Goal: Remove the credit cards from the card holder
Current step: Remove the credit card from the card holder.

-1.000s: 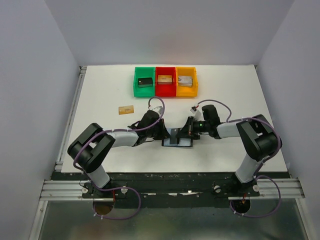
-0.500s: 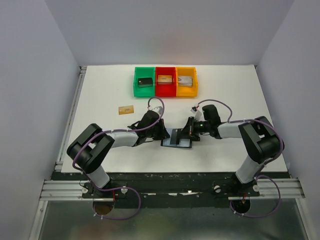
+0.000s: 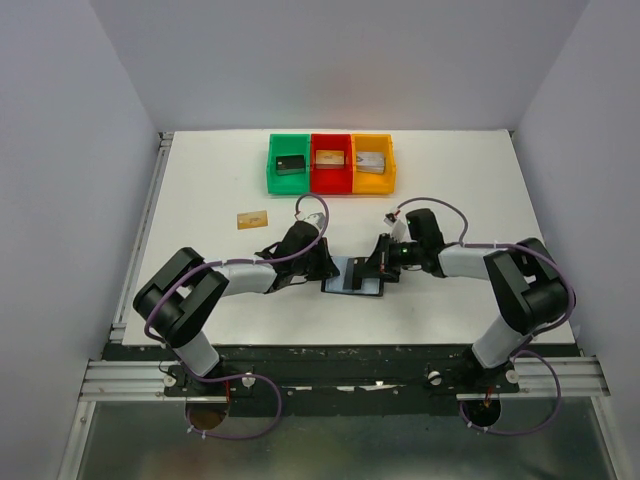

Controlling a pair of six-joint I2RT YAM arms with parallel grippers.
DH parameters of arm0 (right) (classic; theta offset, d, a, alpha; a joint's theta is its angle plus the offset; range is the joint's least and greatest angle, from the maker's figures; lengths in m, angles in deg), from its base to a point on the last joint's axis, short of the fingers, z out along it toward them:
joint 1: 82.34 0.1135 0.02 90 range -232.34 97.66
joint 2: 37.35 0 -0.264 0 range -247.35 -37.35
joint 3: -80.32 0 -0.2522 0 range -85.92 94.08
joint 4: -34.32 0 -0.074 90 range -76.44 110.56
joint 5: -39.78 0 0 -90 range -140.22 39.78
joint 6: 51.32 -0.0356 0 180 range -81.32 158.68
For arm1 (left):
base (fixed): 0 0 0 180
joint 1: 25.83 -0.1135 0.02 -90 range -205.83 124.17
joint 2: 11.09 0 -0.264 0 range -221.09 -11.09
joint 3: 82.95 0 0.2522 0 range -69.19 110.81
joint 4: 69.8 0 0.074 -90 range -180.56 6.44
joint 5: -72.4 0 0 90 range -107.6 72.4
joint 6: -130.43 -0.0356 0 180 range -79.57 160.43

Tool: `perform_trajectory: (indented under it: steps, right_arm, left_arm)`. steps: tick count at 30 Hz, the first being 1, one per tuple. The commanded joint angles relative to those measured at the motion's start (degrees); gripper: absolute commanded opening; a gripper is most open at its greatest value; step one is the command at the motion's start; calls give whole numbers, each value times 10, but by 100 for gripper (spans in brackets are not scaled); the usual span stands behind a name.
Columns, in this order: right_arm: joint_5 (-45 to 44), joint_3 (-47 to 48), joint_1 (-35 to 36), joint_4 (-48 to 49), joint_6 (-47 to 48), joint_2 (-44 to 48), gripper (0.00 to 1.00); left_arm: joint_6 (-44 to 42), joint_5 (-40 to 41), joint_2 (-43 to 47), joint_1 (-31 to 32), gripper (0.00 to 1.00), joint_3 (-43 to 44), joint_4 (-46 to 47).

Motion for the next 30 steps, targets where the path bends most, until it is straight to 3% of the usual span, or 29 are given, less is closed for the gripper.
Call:
perform_trajectory:
  steps: [1, 18, 30]
  right_arm:
    - [-14, 16, -4, -39, 22, 21, 6]
    - [-95, 36, -11, -181, 81, 72, 0]
    - [-182, 28, -11, -255, 114, 195, 0]
  left_arm:
    - [-8, 26, 4, 1, 0, -14, -42]
    - [-13, 23, 9, 2, 0, -16, -35]
    - [-48, 33, 55, 21, 0, 17, -64]
